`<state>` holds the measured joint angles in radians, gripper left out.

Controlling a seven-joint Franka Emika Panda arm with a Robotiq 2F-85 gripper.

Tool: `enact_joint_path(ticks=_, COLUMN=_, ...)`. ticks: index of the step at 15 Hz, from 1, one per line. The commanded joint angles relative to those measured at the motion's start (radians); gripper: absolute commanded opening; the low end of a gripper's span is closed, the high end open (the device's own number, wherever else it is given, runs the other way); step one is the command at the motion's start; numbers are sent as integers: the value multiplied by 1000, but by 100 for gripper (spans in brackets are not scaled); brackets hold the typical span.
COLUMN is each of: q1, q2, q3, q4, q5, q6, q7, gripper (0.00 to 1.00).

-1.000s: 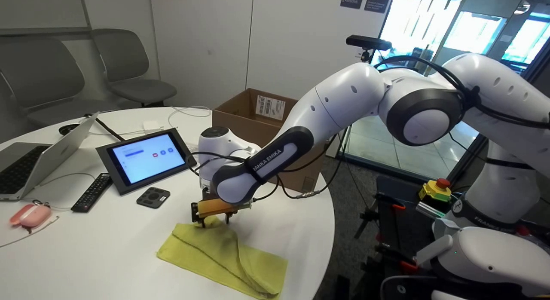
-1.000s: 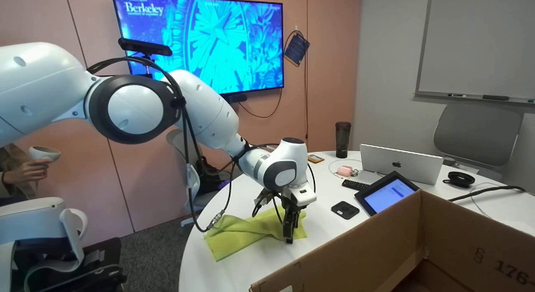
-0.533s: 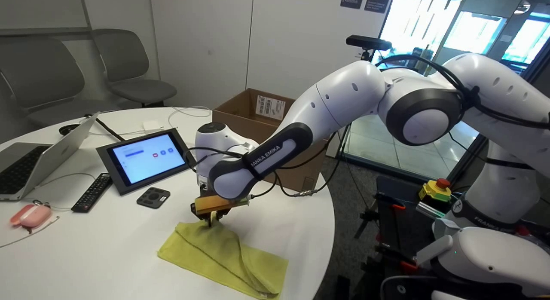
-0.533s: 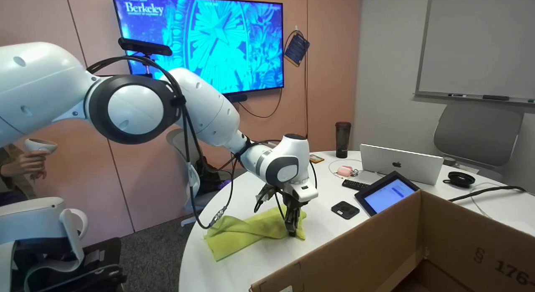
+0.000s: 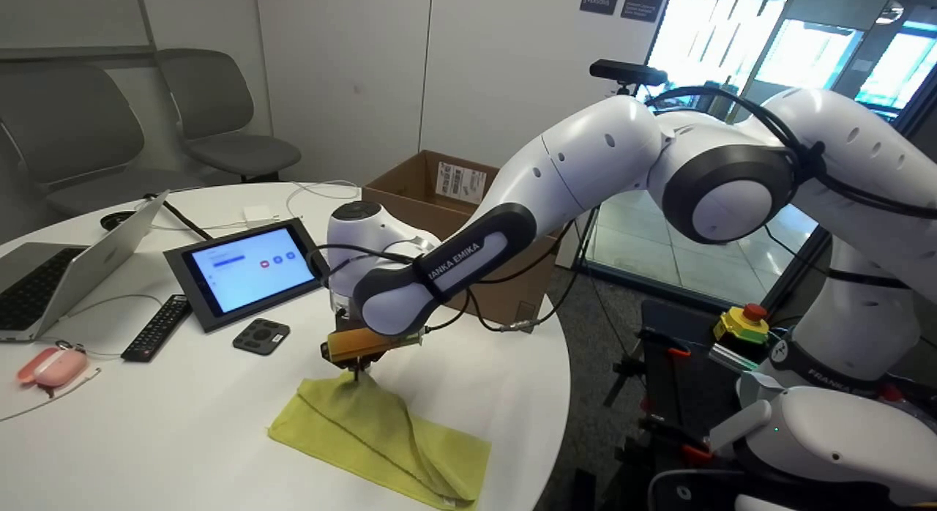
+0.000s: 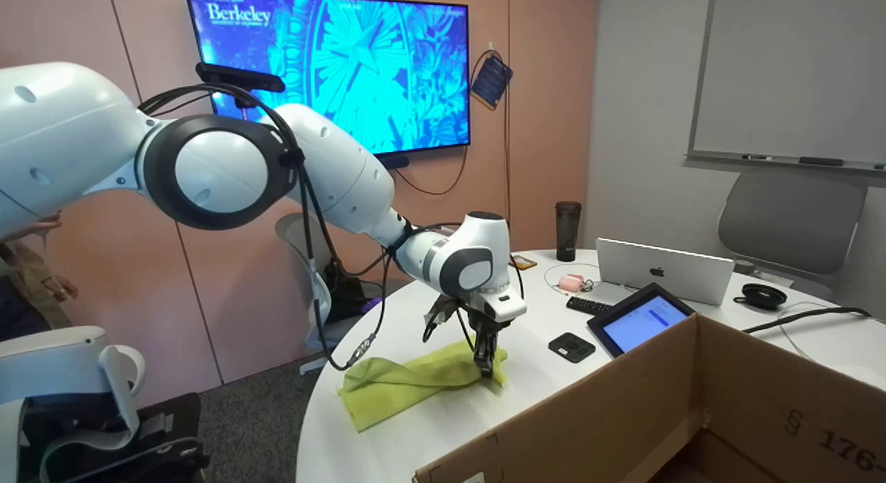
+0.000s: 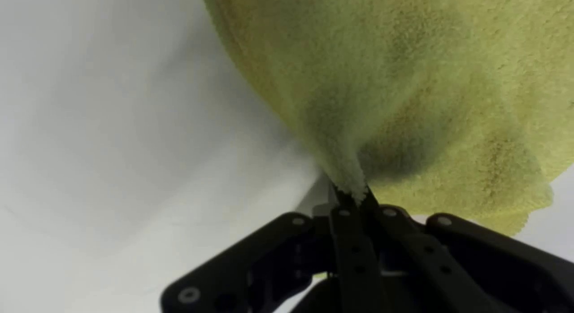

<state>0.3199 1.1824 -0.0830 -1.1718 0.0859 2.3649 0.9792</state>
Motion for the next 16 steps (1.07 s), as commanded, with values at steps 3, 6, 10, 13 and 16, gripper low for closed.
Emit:
enact_joint_path(ticks=3, q1=71, q2=-124, q3=-8, q4=-86, q5=-83, q6=-1, q7=17, gripper=0)
enact_joint_path(ticks=6, q1=113, q2=-108, q3=23, q4=-38, q5=-90, q6=-21, q7=25, gripper=0)
enact_joint_path(ticks=10, q1=160, q2=-24, q3=47, q4=68, q5=-72, q6=-63, q7=108, gripper=2)
enact_joint_path(ticks=13, q1=177, q2=35, q3=49, q4=139, q5=-69, q6=-115, q7=199, gripper=1)
enact_joint_path(ticks=16, q1=176, q2=86, q3=44, q4=231, q5=-36, q6=-139, q7=286, gripper=0)
